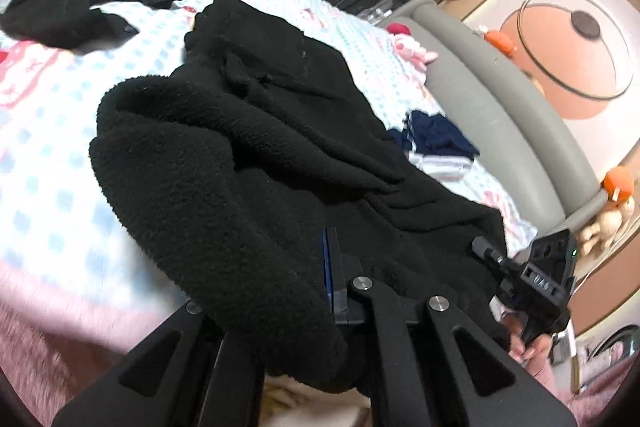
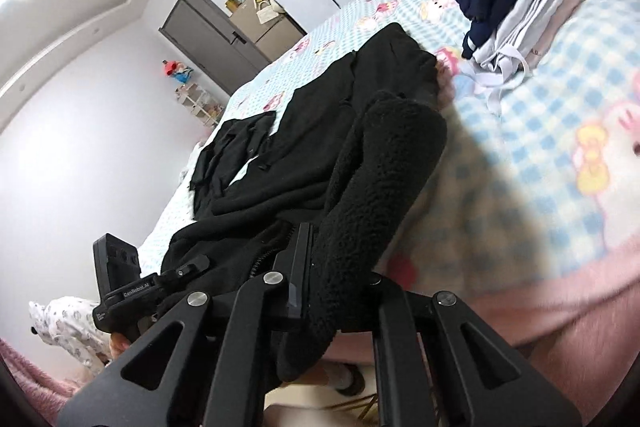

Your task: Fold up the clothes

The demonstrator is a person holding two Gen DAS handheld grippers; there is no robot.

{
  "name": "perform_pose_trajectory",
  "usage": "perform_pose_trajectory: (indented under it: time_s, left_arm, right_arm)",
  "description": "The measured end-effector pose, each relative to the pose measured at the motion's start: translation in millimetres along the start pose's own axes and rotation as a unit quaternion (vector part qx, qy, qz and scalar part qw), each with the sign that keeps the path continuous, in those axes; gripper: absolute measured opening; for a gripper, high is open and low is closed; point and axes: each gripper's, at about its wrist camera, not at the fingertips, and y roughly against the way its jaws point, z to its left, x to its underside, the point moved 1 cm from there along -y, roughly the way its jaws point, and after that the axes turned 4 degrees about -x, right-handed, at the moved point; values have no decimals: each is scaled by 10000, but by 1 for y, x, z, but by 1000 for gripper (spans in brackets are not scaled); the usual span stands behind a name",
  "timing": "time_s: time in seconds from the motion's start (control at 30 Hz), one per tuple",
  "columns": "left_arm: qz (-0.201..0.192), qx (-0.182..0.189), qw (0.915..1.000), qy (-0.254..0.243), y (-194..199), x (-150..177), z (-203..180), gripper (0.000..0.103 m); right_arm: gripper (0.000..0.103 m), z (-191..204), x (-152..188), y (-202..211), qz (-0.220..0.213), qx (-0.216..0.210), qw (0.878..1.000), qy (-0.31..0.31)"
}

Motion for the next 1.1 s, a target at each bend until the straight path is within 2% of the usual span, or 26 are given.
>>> perform_pose_trajectory:
  time_s: [0.13,0.2,0.23,0.33,0.4,0.47,0.5,0.57,0.7,0.73,0.77,0.8,0.83,0.93,0.97,1.0,1.03,1.1]
  left_arm:
    - [333,-108,9993,136,-4,8,-2,5]
    - [573,-138,9982,-111,-13,3,-5,6]
    - [651,3,9977,-188,-15,-5,-11,6]
    - [636,184,9961,-579,-4,-37,-33,7]
    - [850,266,9943,-587,-4,-64,-41,8]
    - [1052,406,9931,-325,-11,-96,-38,14]
    - [1163,525,9918,-16,-20,-114,-31,16]
    - [1292,779,9870,555,-38,-144,-13,36]
    - [977,686,9923,316,-78,-207,-5,41]
    - [962,621,9928,364,-93,-220,0,48]
    - [1047,476,9917,567,-112,-231,9,54]
    - [1131,332,9901,768,-130,-243,18,56]
    - [1161,253,9883,951,-142,-248,24,62]
    - [1125,571,9834,1304,-153,-267,40,73]
    - [1043,759,9832,1293,-149,-273,43,79]
    - [957,878,9830,1294,-144,-278,45,81]
    - [833,911,9837,1304,-137,-280,49,82]
    - [521,657,9891,1213,-116,-275,58,82]
  right_arm:
    - [7,6,19,-1,266,-61,9995,-150]
    - [7,2,25,-9,487,-27,9987,-142]
    - [7,0,24,-13,561,-54,9983,-159]
    - [7,7,2,-15,399,-228,9989,-5]
    - [7,12,-23,-17,246,-316,9992,89]
    - [7,16,-51,-24,123,-419,9990,83]
    - [7,15,-66,-32,92,-440,9990,52]
    - [7,13,-96,-48,16,-421,9991,43]
    - [7,-2,-149,-97,-181,-126,9998,-33]
    - [7,-9,-159,-111,-221,11,9997,-48]
    - [8,-16,-168,-124,-262,149,9995,-62]
    - [8,-31,-176,-145,-203,335,9991,-137]
    - [9,-44,-178,-162,-48,467,9985,-264]
    - [10,-77,-183,-202,350,759,9941,-692]
    - [12,-84,-184,-208,417,787,9923,-863]
    - [13,-85,-184,-205,319,693,9929,-916]
    - [15,-85,-185,-201,207,589,9934,-959]
    - [17,-82,-183,-189,102,538,9935,-1000]
